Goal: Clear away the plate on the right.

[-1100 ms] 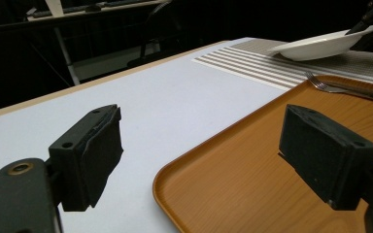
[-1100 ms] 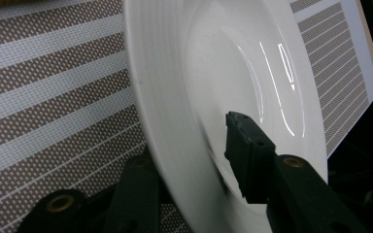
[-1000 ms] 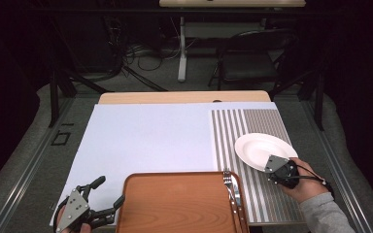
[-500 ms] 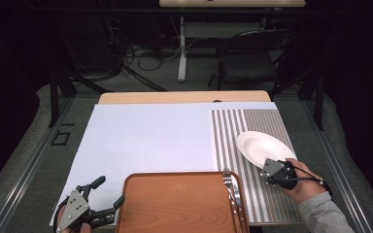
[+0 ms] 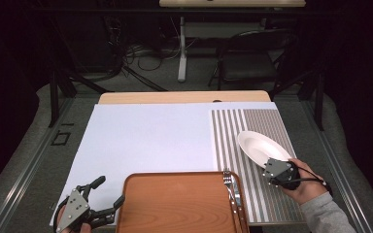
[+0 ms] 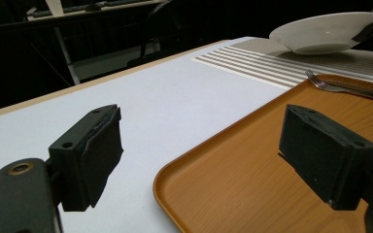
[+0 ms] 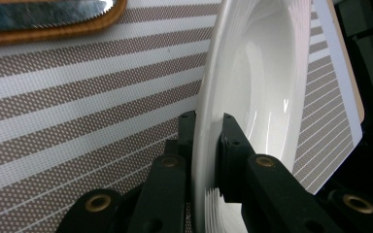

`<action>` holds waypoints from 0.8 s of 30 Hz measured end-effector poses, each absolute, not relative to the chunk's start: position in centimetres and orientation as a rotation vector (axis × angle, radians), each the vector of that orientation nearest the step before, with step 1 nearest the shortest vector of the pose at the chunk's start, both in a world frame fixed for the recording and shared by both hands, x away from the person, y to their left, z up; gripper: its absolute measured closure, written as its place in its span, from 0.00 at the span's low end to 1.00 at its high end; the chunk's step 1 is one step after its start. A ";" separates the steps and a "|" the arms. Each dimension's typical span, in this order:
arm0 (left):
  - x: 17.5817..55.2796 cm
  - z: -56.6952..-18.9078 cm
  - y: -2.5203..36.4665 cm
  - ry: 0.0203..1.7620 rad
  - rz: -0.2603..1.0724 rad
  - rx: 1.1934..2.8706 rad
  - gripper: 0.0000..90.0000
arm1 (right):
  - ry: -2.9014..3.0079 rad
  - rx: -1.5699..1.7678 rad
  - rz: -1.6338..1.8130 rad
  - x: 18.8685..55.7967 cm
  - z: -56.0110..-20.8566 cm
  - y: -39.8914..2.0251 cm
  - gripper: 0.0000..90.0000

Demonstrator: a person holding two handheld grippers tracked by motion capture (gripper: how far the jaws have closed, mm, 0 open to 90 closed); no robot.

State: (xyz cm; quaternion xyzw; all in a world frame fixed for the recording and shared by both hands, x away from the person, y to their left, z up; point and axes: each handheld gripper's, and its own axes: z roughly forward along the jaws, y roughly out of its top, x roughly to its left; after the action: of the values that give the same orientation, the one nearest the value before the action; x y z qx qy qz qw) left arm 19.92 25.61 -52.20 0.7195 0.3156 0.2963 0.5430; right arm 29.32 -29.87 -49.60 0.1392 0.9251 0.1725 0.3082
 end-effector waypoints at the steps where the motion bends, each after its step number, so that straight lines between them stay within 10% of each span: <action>1: 19.9 -52.2 25.6 0.749 0.704 1.709 0.17 | 2.456 0.377 0.455 29.2 -49.3 -29.9 0.92; 24: 19.9 -52.2 25.6 0.752 0.703 1.708 0.17 | 2.408 0.134 0.606 27.2 -47.1 -29.9 0.91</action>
State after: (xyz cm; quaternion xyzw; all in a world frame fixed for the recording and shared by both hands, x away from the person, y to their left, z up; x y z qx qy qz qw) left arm 19.93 25.58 -52.21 0.7195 0.3165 0.2961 0.5426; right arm 27.18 -29.94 -47.15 0.0511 0.9170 0.2307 0.3215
